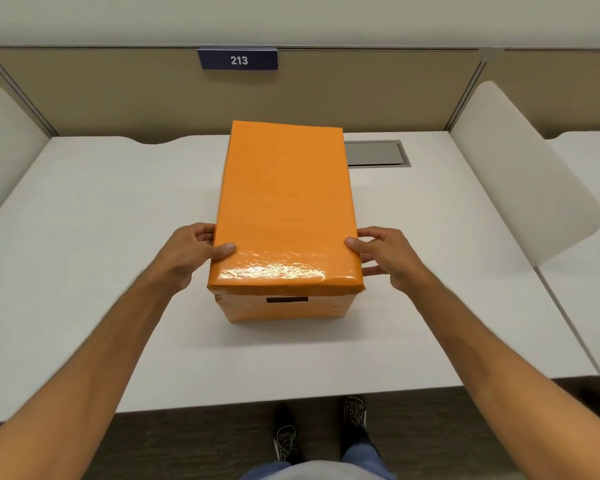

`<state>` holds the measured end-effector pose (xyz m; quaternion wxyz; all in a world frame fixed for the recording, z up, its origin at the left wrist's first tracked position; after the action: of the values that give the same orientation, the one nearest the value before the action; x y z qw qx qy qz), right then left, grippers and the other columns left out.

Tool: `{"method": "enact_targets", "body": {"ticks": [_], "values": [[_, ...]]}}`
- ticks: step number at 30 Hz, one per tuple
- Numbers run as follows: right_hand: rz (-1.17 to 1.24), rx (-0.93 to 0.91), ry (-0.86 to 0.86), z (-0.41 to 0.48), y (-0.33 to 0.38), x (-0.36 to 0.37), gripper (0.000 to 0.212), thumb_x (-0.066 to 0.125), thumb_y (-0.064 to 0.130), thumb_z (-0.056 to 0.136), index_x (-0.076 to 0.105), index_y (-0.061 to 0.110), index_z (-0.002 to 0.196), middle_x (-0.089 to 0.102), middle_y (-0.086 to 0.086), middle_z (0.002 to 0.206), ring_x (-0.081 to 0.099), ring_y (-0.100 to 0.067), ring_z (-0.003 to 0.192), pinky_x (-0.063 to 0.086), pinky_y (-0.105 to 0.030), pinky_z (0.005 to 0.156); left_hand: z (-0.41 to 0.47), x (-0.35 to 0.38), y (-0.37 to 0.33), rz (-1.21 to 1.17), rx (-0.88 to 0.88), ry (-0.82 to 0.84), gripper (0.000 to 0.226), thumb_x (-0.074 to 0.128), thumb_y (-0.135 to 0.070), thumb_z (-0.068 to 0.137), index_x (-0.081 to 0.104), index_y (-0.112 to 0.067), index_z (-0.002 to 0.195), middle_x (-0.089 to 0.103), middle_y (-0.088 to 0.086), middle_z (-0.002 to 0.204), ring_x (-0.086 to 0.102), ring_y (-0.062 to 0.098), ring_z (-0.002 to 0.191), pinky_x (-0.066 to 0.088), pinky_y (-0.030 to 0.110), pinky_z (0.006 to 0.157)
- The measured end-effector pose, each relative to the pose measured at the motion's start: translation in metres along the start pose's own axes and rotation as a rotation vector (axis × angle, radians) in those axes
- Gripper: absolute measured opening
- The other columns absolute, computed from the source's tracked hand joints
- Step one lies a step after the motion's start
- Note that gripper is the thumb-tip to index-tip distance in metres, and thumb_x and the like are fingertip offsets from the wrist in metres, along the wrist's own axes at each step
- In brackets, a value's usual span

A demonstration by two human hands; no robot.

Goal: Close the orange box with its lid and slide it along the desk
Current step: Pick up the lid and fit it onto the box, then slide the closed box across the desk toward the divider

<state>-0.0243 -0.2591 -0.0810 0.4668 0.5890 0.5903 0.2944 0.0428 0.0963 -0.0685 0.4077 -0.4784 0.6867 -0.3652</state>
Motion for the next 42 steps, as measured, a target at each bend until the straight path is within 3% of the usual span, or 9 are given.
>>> {"method": "enact_targets", "body": {"ticks": [10,16,23,27,31,34,36,38,42], "values": [[-0.062,0.043,-0.005,0.005,-0.009,0.006,0.057,0.076,0.034,0.088,0.059,0.012,0.138,0.07,-0.013,0.121,0.071,-0.033,0.097,0.064,-0.05,0.077,0.002,0.004,0.016,0.036,-0.051,0.005,0.071,0.081,-0.015,0.079,0.049,-0.005,0.142,0.061,0.008,0.126,0.059,0.028,0.113,0.047,0.039,0.089],[-0.076,0.096,0.023,0.008,-0.012,0.007,0.054,0.075,0.033,0.089,0.06,0.013,0.137,0.073,-0.008,0.105,0.073,-0.029,0.084,0.062,-0.036,0.056,0.008,0.005,0.026,0.066,-0.078,0.013,0.073,0.083,-0.016,0.078,0.049,-0.006,0.142,0.061,0.006,0.125,0.061,0.027,0.11,0.05,0.035,0.081],[-0.084,0.174,0.018,0.01,-0.021,0.007,0.051,0.076,0.03,0.088,0.063,0.013,0.135,0.073,-0.011,0.101,0.073,-0.029,0.083,0.059,-0.031,0.05,0.013,0.004,0.037,0.077,-0.162,0.006,0.071,0.084,-0.016,0.078,0.048,-0.012,0.139,0.058,0.004,0.122,0.061,0.026,0.106,0.052,0.029,0.064],[-0.063,0.162,0.026,0.011,-0.017,0.005,0.045,0.08,0.028,0.085,0.066,0.014,0.125,0.073,-0.008,0.099,0.073,-0.026,0.082,0.059,-0.028,0.048,0.018,0.003,0.04,0.059,-0.206,0.028,0.075,0.084,-0.011,0.077,0.044,-0.015,0.141,0.059,0.008,0.128,0.06,0.03,0.112,0.052,0.036,0.073],[-0.036,0.082,-0.005,0.022,-0.008,0.005,0.046,0.076,0.032,0.088,0.066,0.01,0.127,0.072,-0.01,0.117,0.072,-0.024,0.091,0.061,-0.033,0.062,0.026,0.002,0.037,-0.001,-0.215,-0.009,0.091,0.079,-0.004,0.078,0.031,-0.023,0.152,0.048,0.012,0.144,0.051,0.034,0.122,0.048,0.045,0.087],[-0.044,0.019,-0.048,0.036,0.007,0.006,0.065,0.074,0.034,0.09,0.05,0.012,0.146,0.064,-0.009,0.131,0.068,-0.024,0.098,0.059,-0.034,0.068,0.035,0.003,0.021,-0.006,-0.148,-0.053,0.087,0.076,-0.021,0.085,0.024,-0.026,0.155,0.042,0.012,0.152,0.048,0.034,0.128,0.045,0.049,0.096],[-0.118,-0.048,-0.072,0.048,0.02,0.008,0.072,0.072,0.036,0.091,0.04,0.017,0.153,0.055,-0.01,0.144,0.062,-0.031,0.117,0.059,-0.042,0.084,0.044,0.003,0.004,0.057,-0.064,-0.081,0.087,0.073,-0.032,0.088,0.019,-0.028,0.156,0.041,0.012,0.153,0.05,0.033,0.127,0.045,0.051,0.099],[-0.231,-0.121,-0.092,0.059,0.035,0.012,0.074,0.069,0.041,0.092,0.036,0.022,0.155,0.045,-0.008,0.156,0.051,-0.032,0.134,0.05,-0.051,0.103,0.054,0.007,-0.015,0.172,0.009,-0.102,0.084,0.067,-0.039,0.092,0.016,-0.029,0.157,0.038,0.011,0.156,0.049,0.036,0.132,0.044,0.054,0.103],[-0.423,-0.232,-0.072,0.08,0.064,0.025,0.072,0.063,0.042,0.097,0.032,0.018,0.157,0.036,-0.007,0.161,0.04,-0.03,0.144,0.037,-0.048,0.116,0.079,0.012,-0.038,0.263,0.035,-0.14,0.073,0.055,-0.044,0.098,0.017,-0.024,0.158,0.036,0.011,0.159,0.045,0.039,0.137,0.041,0.057,0.108]]}}
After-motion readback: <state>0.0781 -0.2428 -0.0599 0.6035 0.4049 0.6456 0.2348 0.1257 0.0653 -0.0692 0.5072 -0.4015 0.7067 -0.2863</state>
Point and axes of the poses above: each hand's wrist, its own z-axis towards the middle knuckle, its own x-axis out of the palm, y = z × x, the point moved 10 cm from there along z, towards the middle knuckle
